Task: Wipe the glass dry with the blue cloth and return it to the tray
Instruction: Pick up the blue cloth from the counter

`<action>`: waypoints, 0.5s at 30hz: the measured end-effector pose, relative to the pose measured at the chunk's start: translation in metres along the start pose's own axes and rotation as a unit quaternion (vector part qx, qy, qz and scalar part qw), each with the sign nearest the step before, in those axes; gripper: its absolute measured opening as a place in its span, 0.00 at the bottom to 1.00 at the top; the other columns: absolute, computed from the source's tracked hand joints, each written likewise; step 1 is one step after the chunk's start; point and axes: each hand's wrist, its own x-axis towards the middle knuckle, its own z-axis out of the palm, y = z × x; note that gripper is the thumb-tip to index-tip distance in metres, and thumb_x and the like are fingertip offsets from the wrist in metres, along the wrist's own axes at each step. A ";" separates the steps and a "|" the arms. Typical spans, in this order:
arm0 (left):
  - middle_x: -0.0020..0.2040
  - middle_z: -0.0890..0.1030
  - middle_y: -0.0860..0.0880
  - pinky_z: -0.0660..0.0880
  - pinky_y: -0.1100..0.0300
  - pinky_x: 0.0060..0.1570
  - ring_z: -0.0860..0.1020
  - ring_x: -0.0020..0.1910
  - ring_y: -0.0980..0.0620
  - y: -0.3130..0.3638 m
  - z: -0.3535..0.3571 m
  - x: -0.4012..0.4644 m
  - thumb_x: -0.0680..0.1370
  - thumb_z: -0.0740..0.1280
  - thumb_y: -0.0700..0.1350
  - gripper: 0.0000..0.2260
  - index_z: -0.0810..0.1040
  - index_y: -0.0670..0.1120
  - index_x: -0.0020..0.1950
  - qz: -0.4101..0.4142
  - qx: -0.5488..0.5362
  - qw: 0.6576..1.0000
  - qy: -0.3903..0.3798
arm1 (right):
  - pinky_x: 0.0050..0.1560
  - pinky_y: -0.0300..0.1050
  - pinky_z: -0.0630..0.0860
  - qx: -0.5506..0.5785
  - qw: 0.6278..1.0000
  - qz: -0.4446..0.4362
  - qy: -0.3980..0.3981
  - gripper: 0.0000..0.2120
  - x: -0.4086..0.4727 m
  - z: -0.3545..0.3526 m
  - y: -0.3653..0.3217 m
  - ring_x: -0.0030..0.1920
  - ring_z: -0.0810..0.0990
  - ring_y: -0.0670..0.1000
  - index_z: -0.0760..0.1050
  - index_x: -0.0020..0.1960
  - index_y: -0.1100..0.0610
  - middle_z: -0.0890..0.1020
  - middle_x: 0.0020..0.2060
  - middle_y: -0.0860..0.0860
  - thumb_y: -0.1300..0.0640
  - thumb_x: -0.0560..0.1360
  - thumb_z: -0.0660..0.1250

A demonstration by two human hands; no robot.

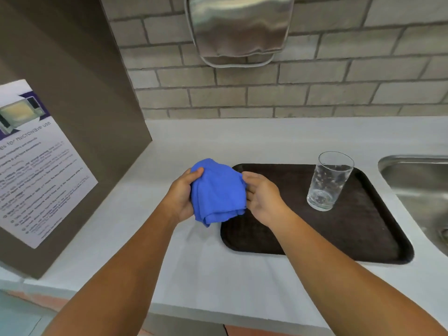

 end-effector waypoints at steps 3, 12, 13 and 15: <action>0.63 0.80 0.41 0.76 0.44 0.59 0.78 0.62 0.41 -0.020 0.032 0.007 0.77 0.68 0.47 0.20 0.74 0.45 0.69 -0.019 -0.010 1.000 -0.011 | 0.42 0.46 0.81 -0.081 0.993 -0.033 0.074 0.05 -0.017 -0.047 -0.010 0.44 0.84 0.55 0.79 0.51 0.58 0.85 0.48 0.57 0.64 0.78 0.66; 0.64 0.78 0.38 0.75 0.43 0.59 0.77 0.61 0.39 -0.056 0.105 0.020 0.77 0.69 0.43 0.19 0.70 0.41 0.66 -0.023 0.033 0.999 0.000 | 0.59 0.48 0.74 -0.307 0.887 -0.200 0.281 0.40 -0.025 -0.189 -0.031 0.62 0.76 0.52 0.67 0.72 0.51 0.74 0.65 0.48 0.50 0.65 0.81; 0.65 0.77 0.37 0.74 0.42 0.61 0.77 0.62 0.38 -0.058 0.110 0.021 0.77 0.69 0.43 0.21 0.69 0.40 0.68 -0.024 0.035 0.999 0.004 | 0.65 0.51 0.72 -0.326 0.893 -0.187 0.247 0.47 -0.017 -0.196 -0.036 0.67 0.73 0.52 0.62 0.77 0.50 0.70 0.71 0.48 0.49 0.64 0.82; 0.65 0.77 0.37 0.71 0.40 0.64 0.76 0.63 0.37 -0.062 0.117 0.022 0.78 0.68 0.43 0.22 0.69 0.40 0.70 -0.025 0.042 0.999 0.002 | 0.67 0.49 0.71 -0.333 0.910 -0.172 0.177 0.55 -0.004 -0.205 -0.046 0.70 0.70 0.48 0.56 0.80 0.49 0.66 0.76 0.47 0.48 0.61 0.83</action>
